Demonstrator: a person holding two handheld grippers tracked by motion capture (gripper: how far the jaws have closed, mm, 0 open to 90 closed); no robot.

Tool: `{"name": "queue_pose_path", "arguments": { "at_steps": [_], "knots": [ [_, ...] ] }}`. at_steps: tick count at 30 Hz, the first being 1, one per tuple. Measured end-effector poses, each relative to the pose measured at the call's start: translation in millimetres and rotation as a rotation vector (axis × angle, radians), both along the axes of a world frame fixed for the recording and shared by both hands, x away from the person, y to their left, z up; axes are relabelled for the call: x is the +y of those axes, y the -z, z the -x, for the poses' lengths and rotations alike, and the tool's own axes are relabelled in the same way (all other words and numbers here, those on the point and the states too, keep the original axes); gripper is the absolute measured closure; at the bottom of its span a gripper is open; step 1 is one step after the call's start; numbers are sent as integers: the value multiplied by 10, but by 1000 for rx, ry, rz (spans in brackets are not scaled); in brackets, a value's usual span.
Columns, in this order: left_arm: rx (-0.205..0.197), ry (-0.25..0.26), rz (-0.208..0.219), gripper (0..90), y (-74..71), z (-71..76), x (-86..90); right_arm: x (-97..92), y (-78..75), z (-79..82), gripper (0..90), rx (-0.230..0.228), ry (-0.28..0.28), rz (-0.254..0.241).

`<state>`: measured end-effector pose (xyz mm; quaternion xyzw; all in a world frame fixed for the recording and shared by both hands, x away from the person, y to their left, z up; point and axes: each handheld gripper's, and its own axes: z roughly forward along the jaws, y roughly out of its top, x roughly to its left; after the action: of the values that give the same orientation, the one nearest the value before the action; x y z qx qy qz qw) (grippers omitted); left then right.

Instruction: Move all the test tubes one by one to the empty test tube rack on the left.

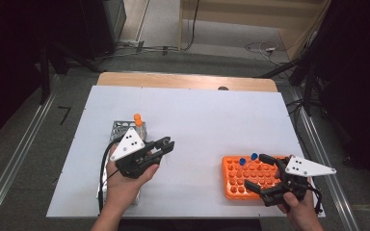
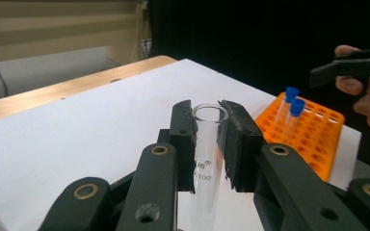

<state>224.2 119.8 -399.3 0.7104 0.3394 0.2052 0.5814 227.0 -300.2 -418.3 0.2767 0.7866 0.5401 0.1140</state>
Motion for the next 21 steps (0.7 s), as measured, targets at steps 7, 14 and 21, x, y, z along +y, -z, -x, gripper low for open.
{"name": "queue_pose_path", "arguments": {
  "at_steps": [7, 14, 21],
  "knots": [
    [-17, -72, 16, 770, -25, -12, 244, -93, 19, -23, 0, 0, 27, 2],
    [-31, -146, 28, 770, -28, -21, 452, -175, 26, -47, 0, 3, 52, 0],
    [-46, -224, 10, 770, 45, -86, 580, -216, 40, -64, 0, 6, 68, 3]
  ]
}}
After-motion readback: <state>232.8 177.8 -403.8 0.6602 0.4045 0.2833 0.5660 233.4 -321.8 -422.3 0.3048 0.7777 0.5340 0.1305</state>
